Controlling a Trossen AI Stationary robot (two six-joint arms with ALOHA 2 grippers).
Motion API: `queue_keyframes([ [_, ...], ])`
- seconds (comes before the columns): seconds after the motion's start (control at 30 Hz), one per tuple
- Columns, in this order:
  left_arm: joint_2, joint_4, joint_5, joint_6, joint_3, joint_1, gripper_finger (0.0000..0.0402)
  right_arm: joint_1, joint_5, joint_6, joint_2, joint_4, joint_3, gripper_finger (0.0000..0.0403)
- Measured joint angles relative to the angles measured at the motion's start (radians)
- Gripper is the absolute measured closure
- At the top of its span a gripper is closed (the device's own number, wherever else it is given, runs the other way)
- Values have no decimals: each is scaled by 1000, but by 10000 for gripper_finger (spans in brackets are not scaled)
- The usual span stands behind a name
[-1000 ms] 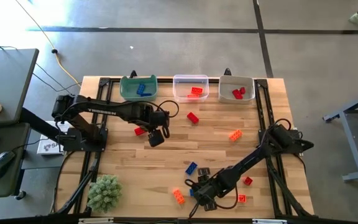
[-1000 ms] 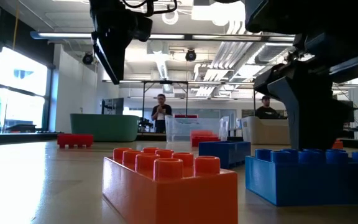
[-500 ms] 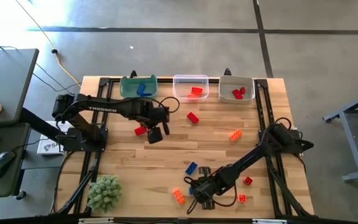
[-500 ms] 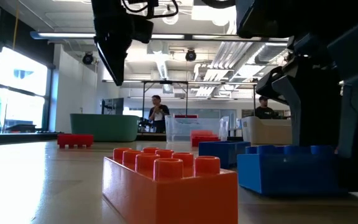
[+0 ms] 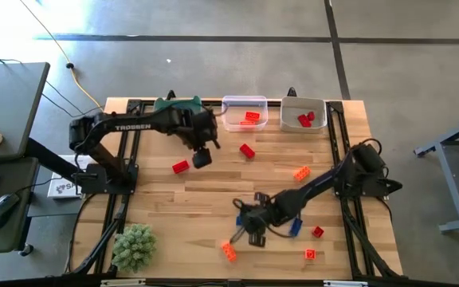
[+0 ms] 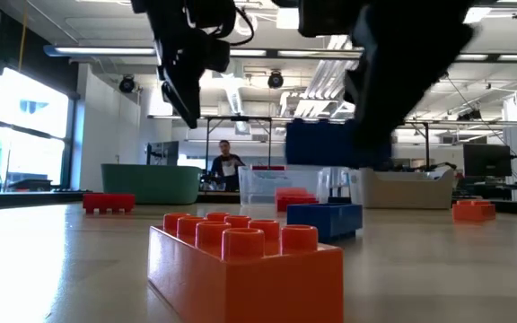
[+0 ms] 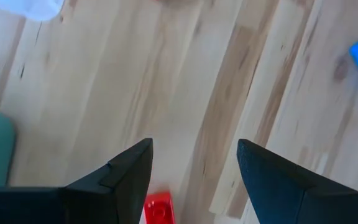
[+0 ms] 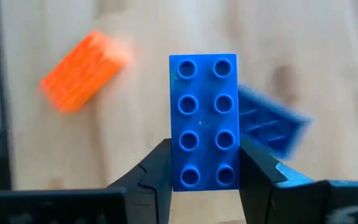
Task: Sort & place blocks by color
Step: Put the blue game piece into the green bin
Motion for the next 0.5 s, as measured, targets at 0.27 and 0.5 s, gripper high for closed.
queue_keyframes([
  [0.27, 0, 79, 132, -23, 0, 131, 179, -129, 79, -52, -65, -50, 0, 291],
  [0.5, 0, 180, 263, -99, 0, 224, 179, -242, 148, -141, -88, -65, 0, 291],
])
